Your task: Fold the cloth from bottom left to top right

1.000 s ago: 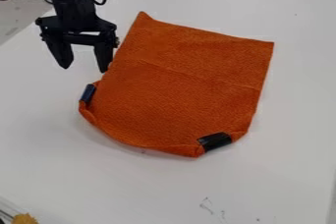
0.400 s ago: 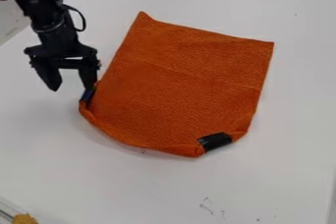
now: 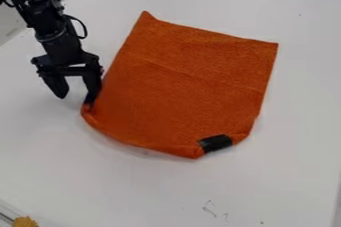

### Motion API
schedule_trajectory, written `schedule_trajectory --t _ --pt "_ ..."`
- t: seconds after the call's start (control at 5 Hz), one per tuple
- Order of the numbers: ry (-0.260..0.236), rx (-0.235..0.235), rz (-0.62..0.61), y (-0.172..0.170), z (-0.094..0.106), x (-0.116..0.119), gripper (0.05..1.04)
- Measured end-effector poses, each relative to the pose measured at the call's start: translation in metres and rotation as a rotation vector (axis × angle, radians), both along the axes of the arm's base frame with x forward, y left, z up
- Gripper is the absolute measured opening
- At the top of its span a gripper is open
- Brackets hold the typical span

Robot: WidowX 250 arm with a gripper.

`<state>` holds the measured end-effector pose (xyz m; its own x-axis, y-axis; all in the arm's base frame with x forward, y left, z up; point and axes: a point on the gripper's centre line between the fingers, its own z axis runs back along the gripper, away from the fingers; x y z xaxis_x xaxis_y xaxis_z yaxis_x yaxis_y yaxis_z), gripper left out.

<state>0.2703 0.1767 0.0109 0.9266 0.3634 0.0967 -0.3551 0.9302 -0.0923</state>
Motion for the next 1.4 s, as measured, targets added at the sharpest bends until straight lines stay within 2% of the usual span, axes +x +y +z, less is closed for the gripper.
schedule_trajectory --t 0.2,0.4,0.8,1.0,1.2,1.4 --pt "0.001 -0.015 -0.013 0.000 -0.001 0.002 1.001" --pt "0.036 0.000 -0.023 0.001 0.003 0.002 0.949" --pt "0.034 -0.010 -0.044 -0.002 0.001 0.008 0.373" --pt "0.037 -0.018 -0.048 0.000 -0.001 0.012 0.161" --pt "0.043 -0.021 -0.039 0.000 0.000 0.011 0.074" --pt "0.075 0.029 -0.010 0.010 0.030 0.009 0.063"
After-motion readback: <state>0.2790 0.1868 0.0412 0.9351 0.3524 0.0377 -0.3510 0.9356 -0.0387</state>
